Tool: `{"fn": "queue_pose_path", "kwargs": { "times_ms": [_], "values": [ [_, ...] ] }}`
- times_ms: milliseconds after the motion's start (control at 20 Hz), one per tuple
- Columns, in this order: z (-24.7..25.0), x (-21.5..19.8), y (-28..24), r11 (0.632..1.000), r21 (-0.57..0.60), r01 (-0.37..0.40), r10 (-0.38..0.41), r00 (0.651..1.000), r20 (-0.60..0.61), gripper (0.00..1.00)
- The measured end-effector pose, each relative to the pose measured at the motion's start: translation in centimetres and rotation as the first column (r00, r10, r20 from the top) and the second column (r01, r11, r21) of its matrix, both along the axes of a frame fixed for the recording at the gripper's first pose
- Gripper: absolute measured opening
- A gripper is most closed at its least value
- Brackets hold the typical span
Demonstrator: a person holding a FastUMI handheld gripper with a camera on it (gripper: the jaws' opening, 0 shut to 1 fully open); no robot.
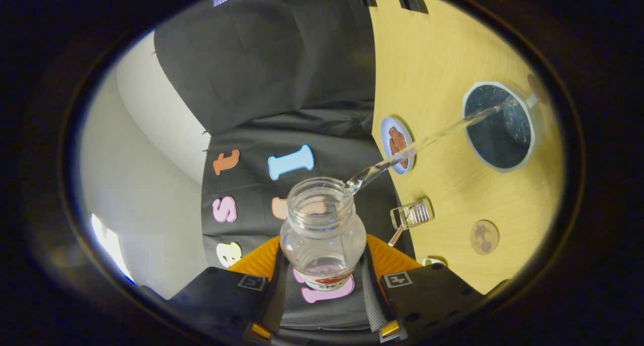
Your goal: Take the bottle from table, then pour the juice into the cup, finally place the bottle on the coaster
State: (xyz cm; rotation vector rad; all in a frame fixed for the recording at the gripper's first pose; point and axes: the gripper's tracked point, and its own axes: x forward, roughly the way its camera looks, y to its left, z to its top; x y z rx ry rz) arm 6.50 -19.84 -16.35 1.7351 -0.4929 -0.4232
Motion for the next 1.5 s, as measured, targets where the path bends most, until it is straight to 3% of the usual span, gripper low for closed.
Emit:
{"fn": "queue_pose_path", "kwargs": {
  "times_ms": [1500],
  "values": [
    [0.3,0.4,-1.5,0.996,0.075,0.052,-0.054,0.998,0.034,0.69]
  ]
}}
